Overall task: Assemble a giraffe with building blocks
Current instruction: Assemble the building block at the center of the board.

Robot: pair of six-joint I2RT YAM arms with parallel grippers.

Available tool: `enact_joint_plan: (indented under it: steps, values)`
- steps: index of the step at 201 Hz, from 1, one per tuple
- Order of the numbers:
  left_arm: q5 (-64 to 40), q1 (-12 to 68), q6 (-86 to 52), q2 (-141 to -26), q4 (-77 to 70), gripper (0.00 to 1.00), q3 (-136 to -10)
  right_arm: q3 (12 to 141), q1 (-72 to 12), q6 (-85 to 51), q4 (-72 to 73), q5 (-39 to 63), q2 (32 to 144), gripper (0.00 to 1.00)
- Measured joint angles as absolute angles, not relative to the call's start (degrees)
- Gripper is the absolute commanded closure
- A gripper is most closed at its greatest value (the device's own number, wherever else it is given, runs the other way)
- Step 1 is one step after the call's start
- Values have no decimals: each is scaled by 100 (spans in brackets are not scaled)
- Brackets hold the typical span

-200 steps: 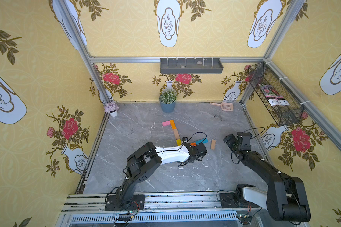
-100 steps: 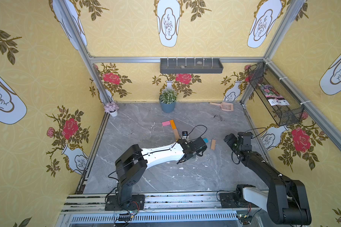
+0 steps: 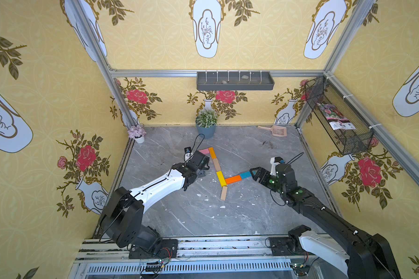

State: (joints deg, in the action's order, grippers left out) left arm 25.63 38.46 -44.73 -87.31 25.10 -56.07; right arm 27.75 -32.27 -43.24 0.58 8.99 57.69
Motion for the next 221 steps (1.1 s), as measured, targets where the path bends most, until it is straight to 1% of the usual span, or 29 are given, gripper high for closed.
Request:
enact_joint_plan:
  steps: [7, 26, 40, 55, 70, 103, 143, 185, 221]
  values:
    - [2565, 3776, -4364, -8801, 2403, 21, -5540, 2858, -3555, -4399, 10, 1024, 5902, 7]
    - [2469, 3509, -4174, -8761, 1861, 21, -5183, 3310, -4322, -4515, -108, 969, 6438, 7]
    - [2211, 3247, -4071, -8589, 1398, 20, -4786, 3682, -4783, -4521, -180, 972, 6845, 7]
    - [1942, 2947, -4060, -8429, 1234, 20, -4560, 4064, -5277, -4517, -292, 974, 7290, 7]
    - [1817, 2762, -4121, -8235, 1048, 20, -4451, 4324, -5651, -4519, -364, 982, 7684, 7]
    - [1411, 2746, -4250, -7948, 626, 21, -4095, 4770, -6246, -4543, -502, 1081, 8414, 7]
    - [1457, 2740, -4353, -7806, 493, 21, -4027, 4860, -6514, -4644, -499, 1363, 8803, 7]
    - [1455, 2740, -4386, -7804, 449, 21, -3990, 4685, -6517, -4668, -475, 1439, 8995, 7]
    - [1433, 2740, -4397, -7915, 384, 21, -4005, 4429, -6357, -4692, -412, 1387, 8995, 7]
